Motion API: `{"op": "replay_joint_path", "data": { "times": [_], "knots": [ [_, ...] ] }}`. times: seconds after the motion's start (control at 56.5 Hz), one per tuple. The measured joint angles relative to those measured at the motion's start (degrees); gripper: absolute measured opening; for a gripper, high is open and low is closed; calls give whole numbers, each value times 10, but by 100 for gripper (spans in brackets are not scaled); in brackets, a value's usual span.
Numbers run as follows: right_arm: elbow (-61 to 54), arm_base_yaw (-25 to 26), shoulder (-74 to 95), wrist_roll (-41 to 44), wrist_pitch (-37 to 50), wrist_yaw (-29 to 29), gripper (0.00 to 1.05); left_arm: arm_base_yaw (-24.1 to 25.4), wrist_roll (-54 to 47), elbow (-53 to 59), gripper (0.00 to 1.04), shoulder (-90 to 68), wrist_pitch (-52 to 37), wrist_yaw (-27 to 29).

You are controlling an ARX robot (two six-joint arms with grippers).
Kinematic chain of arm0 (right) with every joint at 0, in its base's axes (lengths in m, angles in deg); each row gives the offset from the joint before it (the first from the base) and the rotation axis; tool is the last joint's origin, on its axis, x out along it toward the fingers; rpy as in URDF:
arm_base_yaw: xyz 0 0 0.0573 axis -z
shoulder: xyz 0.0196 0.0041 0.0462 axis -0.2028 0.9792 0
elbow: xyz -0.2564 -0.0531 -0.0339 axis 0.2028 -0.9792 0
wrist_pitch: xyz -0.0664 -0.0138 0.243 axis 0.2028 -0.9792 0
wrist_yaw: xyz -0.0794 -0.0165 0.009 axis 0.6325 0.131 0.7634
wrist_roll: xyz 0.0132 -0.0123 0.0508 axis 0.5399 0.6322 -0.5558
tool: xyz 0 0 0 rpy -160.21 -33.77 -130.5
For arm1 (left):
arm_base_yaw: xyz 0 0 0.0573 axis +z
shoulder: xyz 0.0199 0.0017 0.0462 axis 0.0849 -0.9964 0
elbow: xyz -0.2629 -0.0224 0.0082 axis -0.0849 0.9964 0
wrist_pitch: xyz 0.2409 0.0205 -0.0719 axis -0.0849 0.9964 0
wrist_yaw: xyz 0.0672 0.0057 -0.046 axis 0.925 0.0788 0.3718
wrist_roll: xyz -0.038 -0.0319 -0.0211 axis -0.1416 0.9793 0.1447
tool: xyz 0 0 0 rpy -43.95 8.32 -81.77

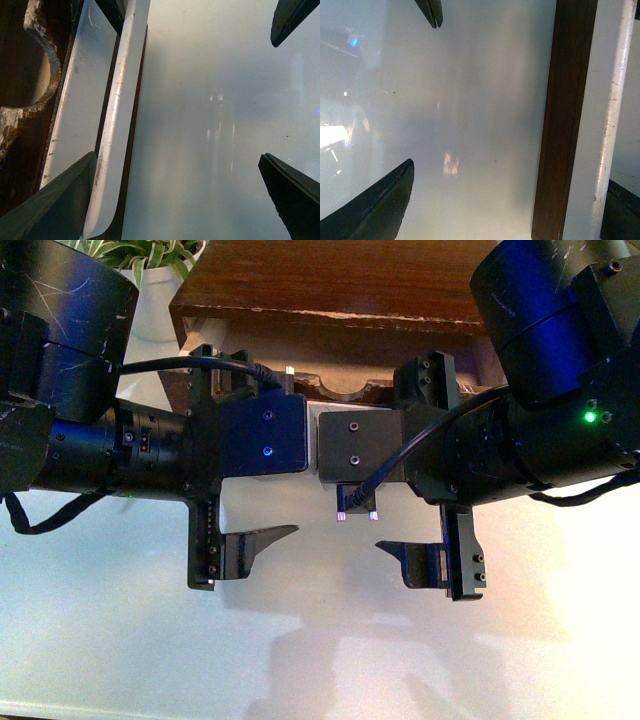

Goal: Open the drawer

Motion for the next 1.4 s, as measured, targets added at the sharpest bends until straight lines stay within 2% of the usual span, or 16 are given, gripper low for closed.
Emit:
{"op": "replay_joint_path", "data": {
  "times": [0.99,1.397],
  "knots": [
    [-17,-12,-9,-15,9,-9,96,-1,2,19,96,23,19,-16],
    [-37,-12,-8,-35,81,-5,96,0,17,33,96,35,-3,-18]
  ]
}}
